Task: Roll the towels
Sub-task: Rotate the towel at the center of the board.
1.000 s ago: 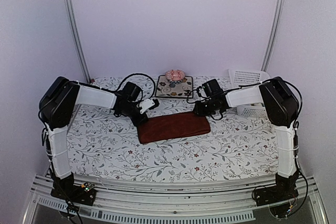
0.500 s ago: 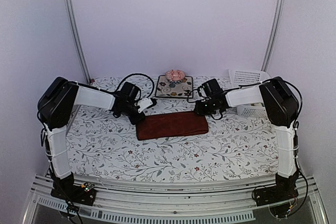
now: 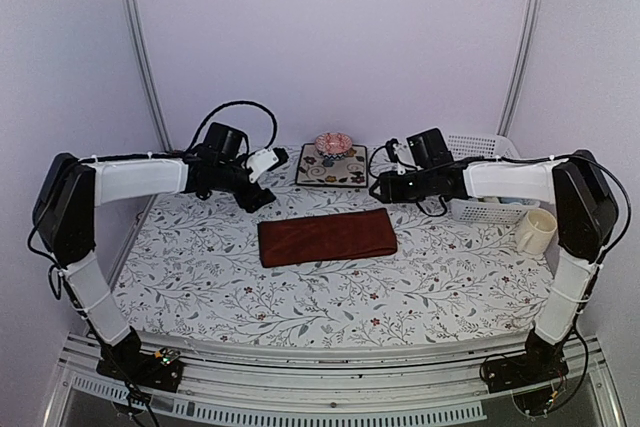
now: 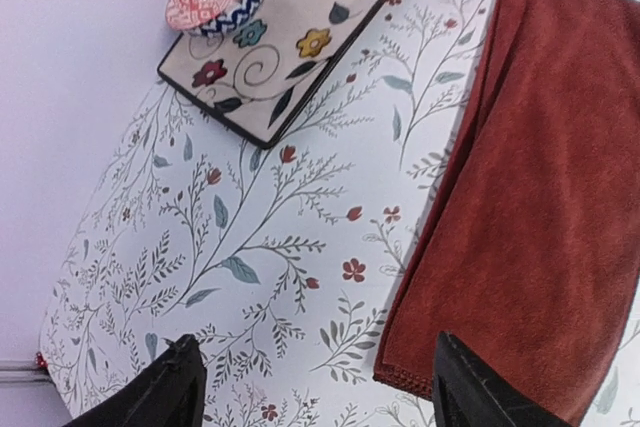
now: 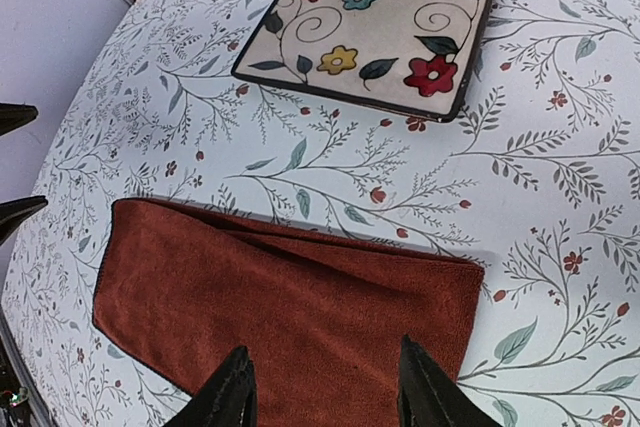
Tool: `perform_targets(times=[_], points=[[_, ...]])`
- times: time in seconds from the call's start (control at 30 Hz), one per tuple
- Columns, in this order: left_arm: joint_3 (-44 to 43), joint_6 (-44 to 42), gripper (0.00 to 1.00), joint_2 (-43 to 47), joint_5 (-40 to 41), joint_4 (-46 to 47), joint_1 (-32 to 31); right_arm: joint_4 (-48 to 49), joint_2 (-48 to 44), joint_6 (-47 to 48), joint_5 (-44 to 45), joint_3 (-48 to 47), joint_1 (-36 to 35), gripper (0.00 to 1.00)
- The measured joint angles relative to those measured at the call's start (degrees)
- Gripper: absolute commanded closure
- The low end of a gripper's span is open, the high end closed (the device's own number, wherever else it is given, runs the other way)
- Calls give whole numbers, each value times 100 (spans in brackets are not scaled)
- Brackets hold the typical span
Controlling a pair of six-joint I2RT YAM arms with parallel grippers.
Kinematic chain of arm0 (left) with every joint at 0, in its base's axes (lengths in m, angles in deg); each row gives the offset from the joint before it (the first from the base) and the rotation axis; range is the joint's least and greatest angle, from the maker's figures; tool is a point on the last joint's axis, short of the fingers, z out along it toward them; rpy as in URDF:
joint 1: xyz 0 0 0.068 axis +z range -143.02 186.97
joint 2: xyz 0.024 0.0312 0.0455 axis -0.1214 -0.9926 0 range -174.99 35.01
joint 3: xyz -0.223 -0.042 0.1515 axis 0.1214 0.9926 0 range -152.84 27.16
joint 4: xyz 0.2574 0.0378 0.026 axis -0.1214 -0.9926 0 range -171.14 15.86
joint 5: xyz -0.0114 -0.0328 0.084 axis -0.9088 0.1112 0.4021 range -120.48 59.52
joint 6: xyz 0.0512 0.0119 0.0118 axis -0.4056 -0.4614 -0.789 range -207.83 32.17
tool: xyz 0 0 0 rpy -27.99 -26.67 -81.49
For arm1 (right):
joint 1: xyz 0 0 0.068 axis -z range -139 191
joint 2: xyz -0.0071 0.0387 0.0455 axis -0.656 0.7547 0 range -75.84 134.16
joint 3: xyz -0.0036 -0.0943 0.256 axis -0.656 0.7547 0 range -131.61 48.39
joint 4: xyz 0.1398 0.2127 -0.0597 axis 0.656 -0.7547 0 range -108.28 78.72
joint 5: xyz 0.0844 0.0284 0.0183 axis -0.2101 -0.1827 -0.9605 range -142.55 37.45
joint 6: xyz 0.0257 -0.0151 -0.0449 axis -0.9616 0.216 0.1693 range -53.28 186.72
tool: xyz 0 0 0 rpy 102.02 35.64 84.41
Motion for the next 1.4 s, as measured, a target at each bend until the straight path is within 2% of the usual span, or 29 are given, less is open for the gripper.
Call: perform_targets(times=[0.13, 0.3, 0.47, 0.63, 0.77, 0.93, 1.17, 1.4], points=[[330, 33, 28, 179, -289, 50, -162, 72, -52, 9, -236, 334, -101, 51], [721, 70, 33, -208, -494, -39, -310, 15, 247, 4, -407, 595, -197, 51], [839, 72, 35, -590, -531, -116, -334, -2, 358, -59, -415, 745, -221, 51], [841, 85, 44, -704, -422, -72, -334, -37, 358, -96, -385, 955, -219, 52], [839, 85, 45, -726, -407, -28, -332, -4, 358, -103, -376, 1054, -223, 52], [839, 70, 39, -734, -332, 42, -315, -11, 358, -96, -348, 1054, -258, 51], [837, -26, 13, -713, -358, 103, -199, -249, 188, 15, -350, 1034, -332, 40], [859, -109, 11, -667, -317, 61, -114, -627, -140, 214, -136, 498, -376, 29]])
